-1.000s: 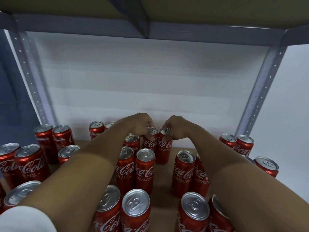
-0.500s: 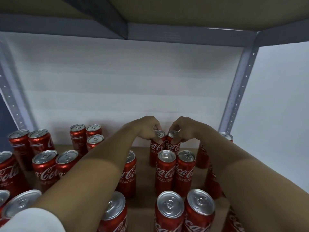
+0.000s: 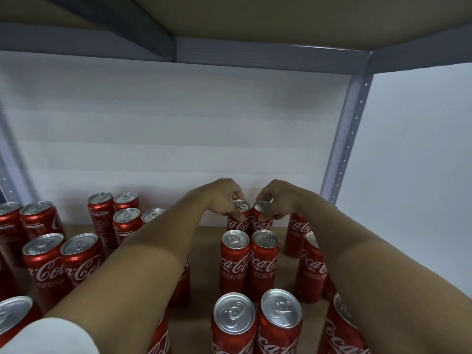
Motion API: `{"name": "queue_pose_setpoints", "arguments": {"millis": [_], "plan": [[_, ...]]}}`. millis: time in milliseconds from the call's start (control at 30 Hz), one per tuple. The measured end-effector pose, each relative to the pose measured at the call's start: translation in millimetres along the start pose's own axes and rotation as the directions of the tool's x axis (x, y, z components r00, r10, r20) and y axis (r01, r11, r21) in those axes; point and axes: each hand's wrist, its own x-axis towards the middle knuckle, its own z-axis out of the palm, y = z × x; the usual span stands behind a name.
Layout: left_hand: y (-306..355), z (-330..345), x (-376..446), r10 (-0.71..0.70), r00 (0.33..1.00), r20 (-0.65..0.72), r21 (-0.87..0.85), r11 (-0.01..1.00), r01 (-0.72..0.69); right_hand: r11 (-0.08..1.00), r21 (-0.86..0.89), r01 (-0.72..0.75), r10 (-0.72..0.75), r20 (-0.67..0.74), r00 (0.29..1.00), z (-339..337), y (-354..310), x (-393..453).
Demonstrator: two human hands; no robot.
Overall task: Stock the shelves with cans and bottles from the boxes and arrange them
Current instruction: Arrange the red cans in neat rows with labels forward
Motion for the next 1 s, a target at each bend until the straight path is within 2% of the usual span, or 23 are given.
{"name": "queue_pose_setpoints", "arguments": {"millis": [167, 767, 1000], "plan": [[-2.9, -1.6, 1.2, -0.022, 1.000, -0.019, 0.011, 1.000, 0.022, 0.998, 0.054, 0.016, -0.014, -0.028, 1.000, 5.4, 2.3, 2.1], [-8.0, -2.5, -3.1, -0.045, 0.999, -0.002, -0.015, 0.999, 0.045, 0.999, 0.049, -0.019, 0.020, -0.032, 0.999, 7.9, -2.0, 4.7], [-5.3, 2.9, -12.7, -0.066, 0.998, -0.021, 0.033, 0.997, 0.067, 0.998, -0.058, -0.012, 0.008, -0.072, 0.997, 10.3, -5.0, 0.4]]}}
